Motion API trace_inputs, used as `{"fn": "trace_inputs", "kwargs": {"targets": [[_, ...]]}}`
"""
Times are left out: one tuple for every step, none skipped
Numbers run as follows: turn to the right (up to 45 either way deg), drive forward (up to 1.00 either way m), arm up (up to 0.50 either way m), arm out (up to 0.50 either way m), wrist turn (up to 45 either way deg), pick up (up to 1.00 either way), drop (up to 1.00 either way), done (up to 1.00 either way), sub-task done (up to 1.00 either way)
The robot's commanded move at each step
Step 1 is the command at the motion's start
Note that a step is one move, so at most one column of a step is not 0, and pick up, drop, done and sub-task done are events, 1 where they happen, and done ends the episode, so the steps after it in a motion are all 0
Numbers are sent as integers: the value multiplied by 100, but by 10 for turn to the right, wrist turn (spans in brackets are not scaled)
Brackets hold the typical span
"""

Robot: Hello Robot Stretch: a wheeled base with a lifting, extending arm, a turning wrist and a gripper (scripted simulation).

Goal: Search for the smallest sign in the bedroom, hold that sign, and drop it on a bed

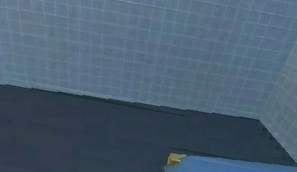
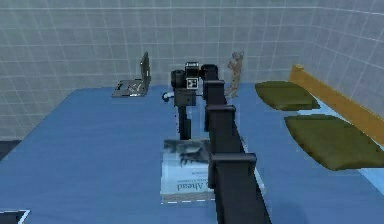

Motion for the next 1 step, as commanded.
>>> {"fn": "trace_inputs", "kwargs": {"targets": [[0,0,0,0,0,0,0,100,0]]}}
